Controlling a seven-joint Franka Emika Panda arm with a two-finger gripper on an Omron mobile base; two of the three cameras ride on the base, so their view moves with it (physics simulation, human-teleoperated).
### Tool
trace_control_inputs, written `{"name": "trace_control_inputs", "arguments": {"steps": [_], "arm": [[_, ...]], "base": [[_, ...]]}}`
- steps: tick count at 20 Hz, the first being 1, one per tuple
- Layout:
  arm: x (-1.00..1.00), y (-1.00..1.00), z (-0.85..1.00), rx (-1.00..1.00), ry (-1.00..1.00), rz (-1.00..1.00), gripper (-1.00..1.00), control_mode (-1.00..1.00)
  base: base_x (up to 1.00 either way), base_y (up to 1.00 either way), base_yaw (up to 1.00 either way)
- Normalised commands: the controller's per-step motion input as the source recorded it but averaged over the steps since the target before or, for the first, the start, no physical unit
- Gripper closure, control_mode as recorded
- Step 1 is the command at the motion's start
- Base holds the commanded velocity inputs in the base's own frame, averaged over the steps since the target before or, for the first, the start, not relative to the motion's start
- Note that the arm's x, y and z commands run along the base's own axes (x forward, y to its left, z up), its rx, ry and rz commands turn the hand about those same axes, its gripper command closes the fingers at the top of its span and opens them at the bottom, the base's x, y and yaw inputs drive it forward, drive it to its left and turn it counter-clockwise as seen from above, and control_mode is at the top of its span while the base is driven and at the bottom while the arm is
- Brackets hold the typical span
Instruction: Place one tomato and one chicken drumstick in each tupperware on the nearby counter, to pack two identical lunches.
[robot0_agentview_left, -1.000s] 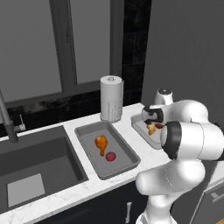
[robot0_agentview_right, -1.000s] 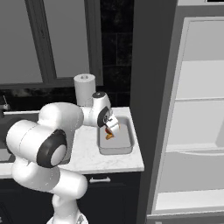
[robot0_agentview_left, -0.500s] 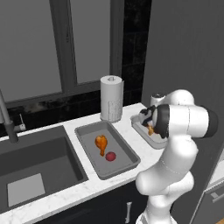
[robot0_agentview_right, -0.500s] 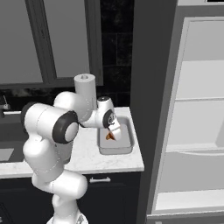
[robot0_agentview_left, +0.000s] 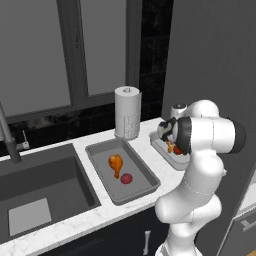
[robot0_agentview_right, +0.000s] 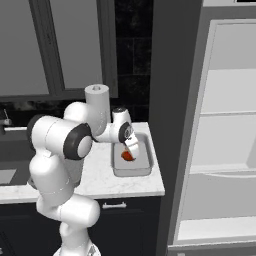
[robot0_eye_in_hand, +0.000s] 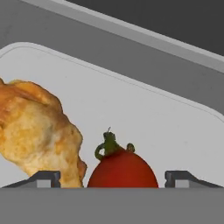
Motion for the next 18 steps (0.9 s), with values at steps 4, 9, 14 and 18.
{"name": "trace_control_inputs", "arguments": {"steps": [4,9,14,18], "arm": [[-0.06,0.00,0.30,0.00,0.00,0.00,-1.00,-1.00],[-0.44,0.00,0.51,0.00,-0.03,0.00,-1.00,-1.00],[-0.80,0.14,0.59,0.00,-0.09,0.05,-1.00,-1.00],[-0.89,0.41,0.55,0.00,-0.12,0.19,-1.00,-1.00]], "base": [[0.00,0.00,0.00],[0.00,0.00,0.00],[0.00,0.00,0.00],[0.00,0.00,0.00]]}}
